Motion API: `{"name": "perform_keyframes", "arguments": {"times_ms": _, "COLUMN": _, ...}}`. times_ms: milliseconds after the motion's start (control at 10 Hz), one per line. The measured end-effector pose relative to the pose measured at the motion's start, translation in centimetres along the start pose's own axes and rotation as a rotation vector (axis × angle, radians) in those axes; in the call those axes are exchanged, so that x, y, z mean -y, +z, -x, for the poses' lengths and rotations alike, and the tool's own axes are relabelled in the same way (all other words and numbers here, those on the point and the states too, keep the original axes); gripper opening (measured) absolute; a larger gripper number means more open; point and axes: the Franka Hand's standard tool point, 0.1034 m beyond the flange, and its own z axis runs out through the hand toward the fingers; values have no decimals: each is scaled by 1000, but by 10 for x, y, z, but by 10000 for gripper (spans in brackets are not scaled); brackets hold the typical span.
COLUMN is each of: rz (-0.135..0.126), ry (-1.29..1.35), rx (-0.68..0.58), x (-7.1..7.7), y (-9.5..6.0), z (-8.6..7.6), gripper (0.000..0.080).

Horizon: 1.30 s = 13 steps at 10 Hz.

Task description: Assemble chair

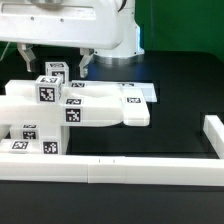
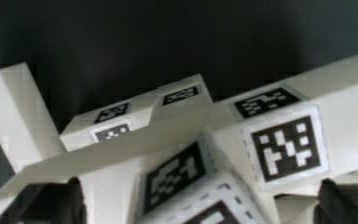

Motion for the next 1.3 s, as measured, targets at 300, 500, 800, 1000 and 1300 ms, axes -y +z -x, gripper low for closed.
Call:
{"name": "perform_keyframes", "arguments": {"times_ms": 300, "rz": 1, "ry": -190, "rx": 0, "x": -1, "y": 0, "z": 0, "gripper": 648}}
{"name": "perform_keyframes", "arguments": {"times_ms": 500, "rz": 3, "ry": -315, "rx": 1, "x": -3, "y": 0, "z": 0, "gripper": 527}}
{"name": "perform_keyframes", "arguments": {"times_ms": 800, "rz": 3, "ry": -343, "rx": 1, "x": -4, "y": 0, "z": 0, "gripper": 282}}
{"name": "perform_keyframes", "arguments": {"times_ms": 1000, "rz": 3, "ry": -317, "rx": 1, "x": -4, "y": 0, "z": 0, "gripper": 282}}
{"name": "perform_keyframes", "arguments": {"times_ms": 1300, "rz": 2, "ry": -176, "rx": 0, "x": -3, "y": 0, "z": 0, "gripper": 282}}
